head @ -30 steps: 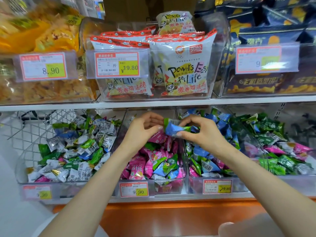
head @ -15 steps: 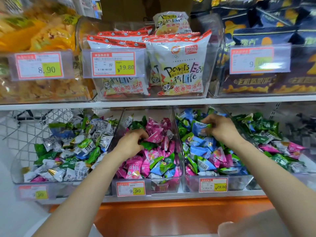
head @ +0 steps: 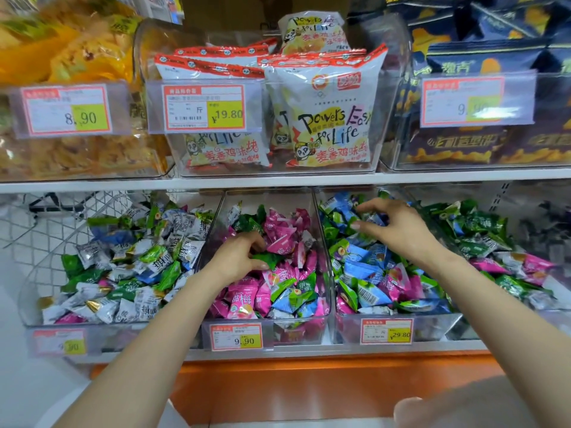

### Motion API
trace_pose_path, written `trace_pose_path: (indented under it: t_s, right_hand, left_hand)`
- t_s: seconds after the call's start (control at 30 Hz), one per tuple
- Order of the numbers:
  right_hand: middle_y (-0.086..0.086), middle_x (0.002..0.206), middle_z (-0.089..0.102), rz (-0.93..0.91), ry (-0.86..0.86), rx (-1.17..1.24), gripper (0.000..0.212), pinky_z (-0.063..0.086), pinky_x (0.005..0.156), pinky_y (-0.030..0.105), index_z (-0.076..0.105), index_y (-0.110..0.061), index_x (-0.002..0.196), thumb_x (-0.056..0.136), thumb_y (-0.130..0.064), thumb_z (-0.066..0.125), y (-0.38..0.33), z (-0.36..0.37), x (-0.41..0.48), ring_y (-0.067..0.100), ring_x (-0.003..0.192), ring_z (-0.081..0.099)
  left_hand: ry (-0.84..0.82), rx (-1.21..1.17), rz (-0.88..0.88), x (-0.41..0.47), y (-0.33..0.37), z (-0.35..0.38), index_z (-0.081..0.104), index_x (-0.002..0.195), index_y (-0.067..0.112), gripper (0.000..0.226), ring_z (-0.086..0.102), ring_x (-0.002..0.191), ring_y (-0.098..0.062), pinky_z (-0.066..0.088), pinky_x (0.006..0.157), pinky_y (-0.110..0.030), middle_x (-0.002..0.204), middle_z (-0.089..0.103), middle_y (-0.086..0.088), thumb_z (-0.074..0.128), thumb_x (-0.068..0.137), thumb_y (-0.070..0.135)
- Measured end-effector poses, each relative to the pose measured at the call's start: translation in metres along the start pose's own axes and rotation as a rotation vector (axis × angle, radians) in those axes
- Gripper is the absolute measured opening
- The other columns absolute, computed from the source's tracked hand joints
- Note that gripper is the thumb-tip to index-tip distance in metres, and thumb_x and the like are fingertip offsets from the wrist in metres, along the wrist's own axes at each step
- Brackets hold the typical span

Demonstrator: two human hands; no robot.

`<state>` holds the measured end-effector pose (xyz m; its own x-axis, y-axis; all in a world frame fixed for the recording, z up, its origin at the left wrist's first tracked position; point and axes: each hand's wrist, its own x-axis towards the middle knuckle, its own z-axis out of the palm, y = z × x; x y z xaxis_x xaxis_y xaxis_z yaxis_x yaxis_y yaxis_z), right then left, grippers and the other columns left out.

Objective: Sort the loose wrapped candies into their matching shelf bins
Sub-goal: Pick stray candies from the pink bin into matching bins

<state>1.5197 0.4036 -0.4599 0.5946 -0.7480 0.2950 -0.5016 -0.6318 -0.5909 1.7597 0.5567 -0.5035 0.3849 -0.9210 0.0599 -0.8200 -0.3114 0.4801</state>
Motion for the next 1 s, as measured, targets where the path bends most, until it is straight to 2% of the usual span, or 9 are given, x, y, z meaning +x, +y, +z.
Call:
trace_pose_path:
  t_s: [0.13, 0.23, 0.33, 0.43, 0.57, 0.63, 0.73, 0.9, 1.0]
  right_hand:
    - [-0.001, 0.124, 0.059, -0.107, -0.003, -0.061, 0.039, 0.038, 0.096, 0.033, 0.063, -0.026, 0.115, 0.081, -0.045, 0.066, -0.018, 0.008, -0.007, 0.019, 0.122, 0.045]
    - [-0.003, 0.122, 0.06, -0.177, -0.026, -0.074, 0.037, 0.036, 0.101, 0.038, 0.065, -0.024, 0.114, 0.081, -0.042, 0.066, -0.034, 0.018, -0.012, 0.018, 0.122, 0.042]
    - [-0.005, 0.119, 0.064, -0.262, -0.067, -0.042, 0.036, 0.038, 0.099, 0.032, 0.067, -0.024, 0.112, 0.079, -0.041, 0.069, -0.046, 0.028, -0.014, 0.016, 0.119, 0.048]
    - [-0.007, 0.125, 0.061, -0.318, -0.173, -0.038, 0.053, 0.04, 0.101, 0.038, 0.061, -0.03, 0.121, 0.074, -0.051, 0.069, -0.058, 0.041, -0.017, 0.017, 0.122, 0.048]
    - [-0.01, 0.125, 0.058, -0.327, -0.264, -0.002, 0.069, 0.036, 0.104, 0.043, 0.05, -0.034, 0.128, 0.066, -0.062, 0.066, -0.069, 0.057, -0.022, 0.017, 0.12, 0.048]
    - [-0.017, 0.111, 0.061, -0.317, -0.248, 0.069, 0.057, 0.039, 0.101, 0.043, 0.056, -0.031, 0.117, 0.069, -0.058, 0.068, -0.068, 0.061, -0.022, 0.013, 0.106, 0.056]
    - [-0.019, 0.096, 0.061, -0.315, -0.199, 0.103, 0.031, 0.043, 0.095, 0.042, 0.062, -0.027, 0.105, 0.078, -0.038, 0.072, -0.063, 0.064, -0.02, 0.007, 0.095, 0.058]
    - [-0.007, 0.108, 0.063, -0.318, -0.208, 0.058, 0.037, 0.038, 0.096, 0.037, 0.058, -0.029, 0.113, 0.08, -0.041, 0.069, -0.064, 0.063, -0.023, 0.015, 0.101, 0.054]
    - [-0.002, 0.109, 0.064, -0.295, -0.176, -0.032, 0.042, 0.041, 0.094, 0.034, 0.058, -0.025, 0.117, 0.08, -0.043, 0.068, -0.061, 0.055, -0.022, 0.016, 0.103, 0.056]
  left_hand:
    - [0.122, -0.116, -0.028, -0.003, 0.004, 0.001, 0.064, 0.095, 0.004, 0.015, 0.058, 0.086, -0.017, 0.041, 0.074, -0.021, 0.094, 0.065, -0.005, 0.07, 0.081, 0.006]
    - [0.15, -0.129, -0.04, -0.011, 0.006, -0.013, 0.065, 0.087, 0.005, 0.007, 0.055, 0.075, -0.013, 0.043, 0.07, -0.022, 0.079, 0.06, 0.002, 0.069, 0.081, 0.004]
    - [0.159, -0.185, -0.015, -0.022, 0.008, -0.034, 0.064, 0.081, 0.009, 0.008, 0.055, 0.071, -0.01, 0.043, 0.064, -0.015, 0.075, 0.058, 0.005, 0.068, 0.081, 0.002]
    - [0.09, -0.369, 0.021, -0.034, 0.014, -0.047, 0.062, 0.075, 0.016, 0.018, 0.057, 0.068, -0.005, 0.044, 0.061, -0.006, 0.075, 0.061, 0.002, 0.067, 0.081, 0.0]
    - [-0.013, -0.598, 0.068, -0.04, 0.025, -0.042, 0.062, 0.078, 0.011, 0.015, 0.058, 0.06, 0.002, 0.047, 0.062, -0.011, 0.072, 0.061, -0.001, 0.066, 0.08, -0.004]
    - [-0.009, -0.657, 0.067, -0.039, 0.026, -0.04, 0.062, 0.078, 0.009, 0.014, 0.058, 0.06, -0.001, 0.047, 0.06, -0.012, 0.07, 0.06, -0.001, 0.066, 0.079, -0.004]
    - [-0.021, -0.736, 0.047, -0.036, 0.024, -0.039, 0.06, 0.08, 0.007, 0.012, 0.059, 0.061, -0.003, 0.048, 0.06, -0.014, 0.072, 0.061, -0.004, 0.065, 0.079, -0.004]
    - [-0.06, -0.812, 0.039, -0.03, 0.026, -0.036, 0.061, 0.085, 0.007, 0.012, 0.063, 0.068, -0.007, 0.051, 0.064, -0.015, 0.076, 0.064, -0.004, 0.062, 0.081, -0.003]
    - [-0.026, -0.729, -0.011, -0.019, 0.022, -0.029, 0.062, 0.096, 0.011, 0.009, 0.067, 0.081, -0.011, 0.053, 0.07, -0.02, 0.092, 0.068, -0.006, 0.061, 0.087, 0.01]
